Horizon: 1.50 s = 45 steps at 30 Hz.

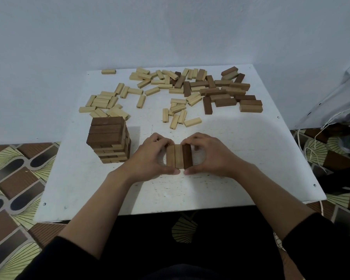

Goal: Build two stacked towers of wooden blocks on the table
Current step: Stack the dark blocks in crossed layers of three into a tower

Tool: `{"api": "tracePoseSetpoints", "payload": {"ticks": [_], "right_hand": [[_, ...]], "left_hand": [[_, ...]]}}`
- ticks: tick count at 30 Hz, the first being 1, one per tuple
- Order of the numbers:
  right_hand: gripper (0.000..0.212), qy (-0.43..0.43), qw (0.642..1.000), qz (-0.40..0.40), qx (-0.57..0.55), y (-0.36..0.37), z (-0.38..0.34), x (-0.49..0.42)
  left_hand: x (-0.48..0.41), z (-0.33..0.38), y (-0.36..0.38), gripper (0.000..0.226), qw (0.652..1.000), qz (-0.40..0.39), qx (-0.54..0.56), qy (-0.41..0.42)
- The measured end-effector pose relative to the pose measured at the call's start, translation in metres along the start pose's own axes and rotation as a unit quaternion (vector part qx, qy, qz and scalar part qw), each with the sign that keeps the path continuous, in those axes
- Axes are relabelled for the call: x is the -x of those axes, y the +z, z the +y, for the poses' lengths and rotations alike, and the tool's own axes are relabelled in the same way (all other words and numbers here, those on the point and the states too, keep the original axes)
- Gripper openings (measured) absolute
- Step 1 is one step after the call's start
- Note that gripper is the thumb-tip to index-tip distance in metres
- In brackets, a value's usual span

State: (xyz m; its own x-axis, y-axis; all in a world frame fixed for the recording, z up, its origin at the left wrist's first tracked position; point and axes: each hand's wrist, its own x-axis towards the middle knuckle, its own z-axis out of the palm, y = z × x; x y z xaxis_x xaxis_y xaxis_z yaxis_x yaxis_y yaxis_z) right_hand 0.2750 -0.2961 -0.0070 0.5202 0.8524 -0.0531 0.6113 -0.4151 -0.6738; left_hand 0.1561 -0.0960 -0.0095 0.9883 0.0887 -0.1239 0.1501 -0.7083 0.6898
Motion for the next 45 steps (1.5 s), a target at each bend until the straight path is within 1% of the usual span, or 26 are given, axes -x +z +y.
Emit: {"api": "tracePoseSetpoints", "payload": {"ticks": [4,6,9,11,14,17,22,26,29,32,35,40,45], "right_hand": [[0.073,0.004,1.000,0.003,0.005,0.0013,0.0009,-0.0003],[0.080,0.009,1.000,-0.001,0.002,0.0017,0.0021,0.0006],[0.094,0.023,1.000,-0.009,0.000,0.0007,0.0051,0.0037],[0.097,0.028,1.000,-0.009,0.001,-0.0005,0.0068,0.0058],[0.093,0.026,1.000,-0.006,0.001,-0.0007,0.0069,0.0066],[0.084,0.016,1.000,-0.004,0.003,0.0007,0.0064,0.0043],[0.077,0.007,1.000,-0.007,0.004,0.0009,0.0047,0.0019],[0.072,-0.001,1.000,-0.014,0.009,0.0025,0.0039,0.0022],[0.073,0.002,1.000,-0.018,0.005,0.0012,0.0045,0.0021],[0.078,0.004,1.000,-0.020,0.004,-0.0005,0.0056,0.0014],[0.082,0.006,1.000,-0.023,0.002,-0.0014,0.0054,0.0005],[0.081,0.004,1.000,-0.021,-0.004,-0.0012,0.0041,0.0003],[0.086,0.005,1.000,-0.019,0.004,0.0000,0.0053,0.0010]], "left_hand": [[-0.0006,0.0001,-0.0009,0.066,1.000,-0.004,0.000,0.002],[-0.0001,0.0006,-0.0007,0.069,1.000,0.000,-0.002,0.000],[0.0026,0.0003,-0.0011,0.080,1.000,0.009,-0.013,-0.005],[0.0045,-0.0007,-0.0009,0.085,1.000,0.011,-0.011,-0.004],[0.0058,-0.0024,0.0003,0.084,1.000,0.015,0.012,-0.007],[0.0058,-0.0018,0.0013,0.083,1.000,0.015,0.018,-0.010],[0.0066,-0.0029,0.0032,0.073,0.998,0.017,0.062,-0.007],[0.0064,-0.0038,0.0058,0.079,0.997,0.026,0.076,-0.004],[0.0049,-0.0034,0.0061,0.074,0.996,0.028,0.079,-0.006],[0.0031,-0.0025,0.0045,0.071,0.997,0.033,0.067,-0.004],[0.0028,-0.0024,0.0040,0.076,0.998,0.034,0.060,-0.007],[0.0062,-0.0048,0.0044,0.087,0.998,0.041,0.046,-0.010],[0.0085,-0.0057,0.0053,0.090,0.997,0.054,0.053,-0.012]]}}
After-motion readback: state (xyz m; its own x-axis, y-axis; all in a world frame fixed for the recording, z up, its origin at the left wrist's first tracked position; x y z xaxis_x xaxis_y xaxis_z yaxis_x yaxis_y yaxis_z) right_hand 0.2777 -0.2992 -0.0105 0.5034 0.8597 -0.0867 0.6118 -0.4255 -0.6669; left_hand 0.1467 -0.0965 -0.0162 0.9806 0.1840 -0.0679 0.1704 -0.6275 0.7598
